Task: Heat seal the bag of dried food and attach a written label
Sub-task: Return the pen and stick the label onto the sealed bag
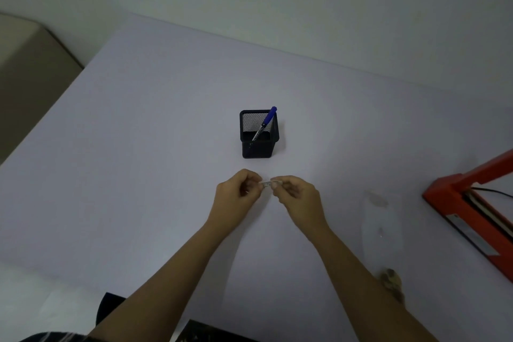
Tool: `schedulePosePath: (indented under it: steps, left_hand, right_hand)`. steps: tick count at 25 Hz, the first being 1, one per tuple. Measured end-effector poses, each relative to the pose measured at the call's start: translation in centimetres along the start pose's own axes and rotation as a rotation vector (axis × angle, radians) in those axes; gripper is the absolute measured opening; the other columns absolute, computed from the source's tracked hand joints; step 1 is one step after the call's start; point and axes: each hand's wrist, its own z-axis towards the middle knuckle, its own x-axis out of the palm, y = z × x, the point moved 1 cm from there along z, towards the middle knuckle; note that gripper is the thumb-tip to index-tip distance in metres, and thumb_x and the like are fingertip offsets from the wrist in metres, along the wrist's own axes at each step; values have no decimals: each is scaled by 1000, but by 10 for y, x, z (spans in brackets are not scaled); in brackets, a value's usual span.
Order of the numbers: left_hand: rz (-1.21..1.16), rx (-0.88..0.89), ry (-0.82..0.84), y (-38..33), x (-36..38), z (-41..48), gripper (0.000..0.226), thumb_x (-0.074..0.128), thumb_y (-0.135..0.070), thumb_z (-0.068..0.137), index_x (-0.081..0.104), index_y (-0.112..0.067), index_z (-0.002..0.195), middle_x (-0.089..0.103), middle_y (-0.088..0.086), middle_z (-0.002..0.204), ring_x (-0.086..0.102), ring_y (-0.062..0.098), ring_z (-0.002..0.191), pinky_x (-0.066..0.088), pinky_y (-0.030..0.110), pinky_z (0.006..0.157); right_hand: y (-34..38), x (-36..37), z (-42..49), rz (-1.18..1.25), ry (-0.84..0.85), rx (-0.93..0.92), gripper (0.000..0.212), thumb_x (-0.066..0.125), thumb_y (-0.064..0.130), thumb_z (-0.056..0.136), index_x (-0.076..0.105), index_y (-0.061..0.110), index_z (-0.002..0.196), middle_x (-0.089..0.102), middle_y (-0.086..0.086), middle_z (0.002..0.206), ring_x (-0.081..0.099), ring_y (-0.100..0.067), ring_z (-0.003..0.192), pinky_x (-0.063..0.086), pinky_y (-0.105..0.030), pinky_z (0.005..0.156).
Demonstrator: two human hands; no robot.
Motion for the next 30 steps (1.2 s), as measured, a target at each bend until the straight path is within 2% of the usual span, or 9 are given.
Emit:
schedulePosePath:
  steps: [3, 6, 10, 12, 18, 23, 30]
  left_hand:
    - [-70, 28, -45, -21, -11, -11, 9, 62, -12, 85, 64, -20, 90, 62, -14, 75, 57, -5, 71, 45, 5, 63]
    - [-82, 63, -100, -31, -17, -19, 15, 62, -12, 85, 65, -24, 95, 63, -17, 81, 59, -5, 77, 46, 5, 67]
    - [-43, 150, -172, -37, -20, -29, 20, 62, -12, 86, 67, -21, 103, 60, -26, 89, 58, -11, 86, 44, 1, 73]
    - [-48, 177, -188, -37, -21, -32, 21, 62, -12, 85, 67, -21, 103, 61, -25, 90, 59, -10, 87, 45, 3, 75]
    - [-242, -26, -158, -38, -29, -31, 17, 61, -11, 86, 70, -23, 94, 71, -4, 88, 65, 9, 81, 54, 19, 74]
    - [-263, -60, -126, -39, -34, -30, 16, 62, -11, 85, 71, -21, 95, 72, -2, 87, 66, 13, 81, 55, 23, 77]
    - [-310, -98, -113, -42, -33, -33, 16, 62, -10, 85, 71, -19, 95, 72, 0, 87, 65, 15, 78, 55, 26, 75]
  right_hand:
    - [28, -1, -14, 202, 22, 33, 11, 59, 16, 88, 69, 22, 92, 72, 2, 86, 68, -10, 82, 56, -23, 76]
    - [46, 0, -26, 357, 4, 91, 14, 59, 11, 88, 67, 13, 99, 73, -3, 88, 70, -11, 80, 55, -19, 71]
    - [57, 6, -38, 451, -49, 134, 16, 60, 12, 87, 66, 12, 102, 74, -7, 88, 70, -12, 82, 54, -17, 70]
    - [60, 7, -42, 474, -52, 144, 16, 59, 13, 88, 65, 13, 103, 73, -7, 90, 70, -13, 84, 54, -18, 71]
    - [58, 3, -47, 462, 71, 165, 20, 51, 14, 93, 66, 22, 104, 70, 0, 103, 68, -12, 91, 54, -19, 77]
    - [59, -3, -49, 521, 74, 153, 21, 55, 7, 89, 66, 20, 101, 71, 1, 98, 69, -12, 86, 54, -19, 76]
    - [62, -5, -49, 684, 132, 180, 24, 51, 1, 89, 65, 17, 100, 74, 3, 90, 69, -12, 85, 54, -17, 74]
